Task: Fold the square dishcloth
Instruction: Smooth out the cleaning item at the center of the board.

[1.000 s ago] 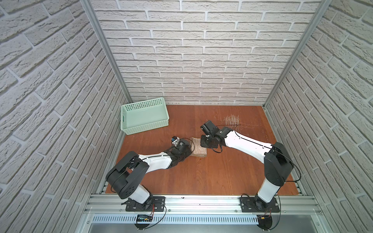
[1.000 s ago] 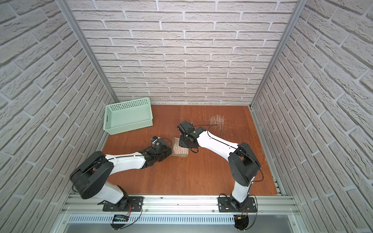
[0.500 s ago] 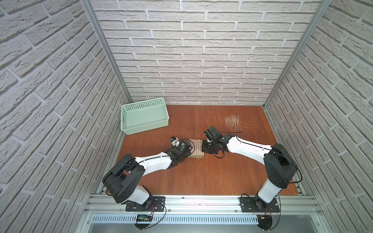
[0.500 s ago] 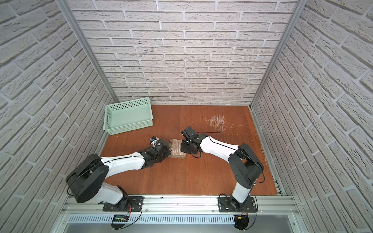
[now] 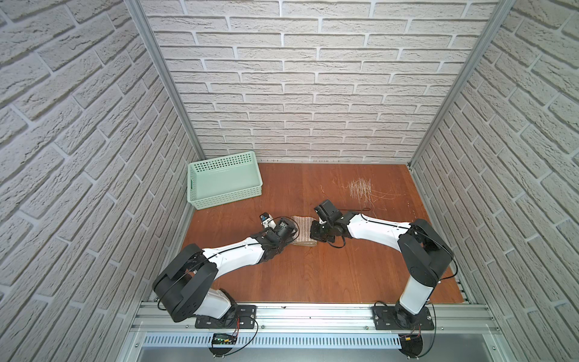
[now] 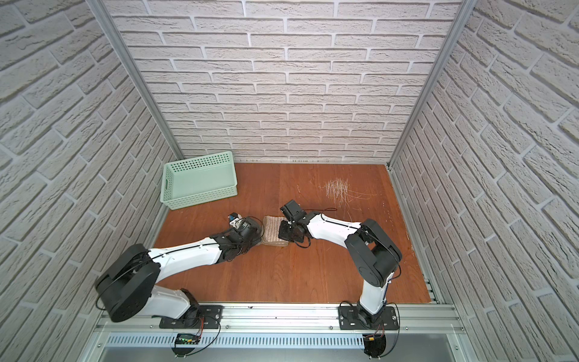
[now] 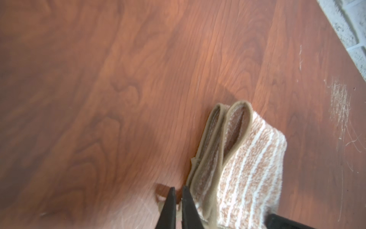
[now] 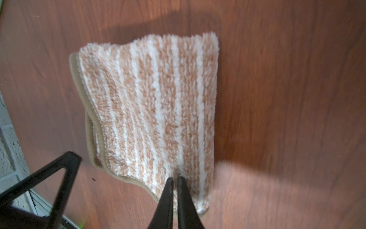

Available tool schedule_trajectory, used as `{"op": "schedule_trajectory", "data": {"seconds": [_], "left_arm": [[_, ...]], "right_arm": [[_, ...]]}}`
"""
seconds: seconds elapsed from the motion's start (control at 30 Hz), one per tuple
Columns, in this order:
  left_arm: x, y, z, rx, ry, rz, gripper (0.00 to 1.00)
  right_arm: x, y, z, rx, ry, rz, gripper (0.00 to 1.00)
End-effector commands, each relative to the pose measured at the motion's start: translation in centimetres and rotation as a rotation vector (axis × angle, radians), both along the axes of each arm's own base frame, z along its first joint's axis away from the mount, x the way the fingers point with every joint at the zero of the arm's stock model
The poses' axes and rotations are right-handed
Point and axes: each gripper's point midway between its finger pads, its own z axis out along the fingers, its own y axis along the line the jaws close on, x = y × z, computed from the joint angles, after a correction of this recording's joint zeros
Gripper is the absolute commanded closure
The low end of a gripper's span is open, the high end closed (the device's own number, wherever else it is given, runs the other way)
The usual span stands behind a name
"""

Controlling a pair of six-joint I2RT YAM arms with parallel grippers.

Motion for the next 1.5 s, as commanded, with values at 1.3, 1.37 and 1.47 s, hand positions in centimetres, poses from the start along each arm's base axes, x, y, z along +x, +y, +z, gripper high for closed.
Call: {"op": "schedule_trajectory", "data": {"seconds": [1.3, 1.37, 1.47], "left_arm": [[10.0, -4.1, -3.5, -0.300, 0.068, -0.275, 0.88], [10.0, -4.2, -2.4, -0.304, 0.049, -0.286, 0.85], [9.7, -4.3, -0.3, -0.305, 0.013, -0.306, 0.81]], "right_arm": [[-0.9, -1.0, -3.0, -0.030, 0.031, -0.002, 0.92], [-1.1, -1.2, -2.7, -0.037, 0.021, 0.014, 0.92], [-0.7, -1.4, -1.2, -0.044, -0.025, 0.035, 0.90]]}}
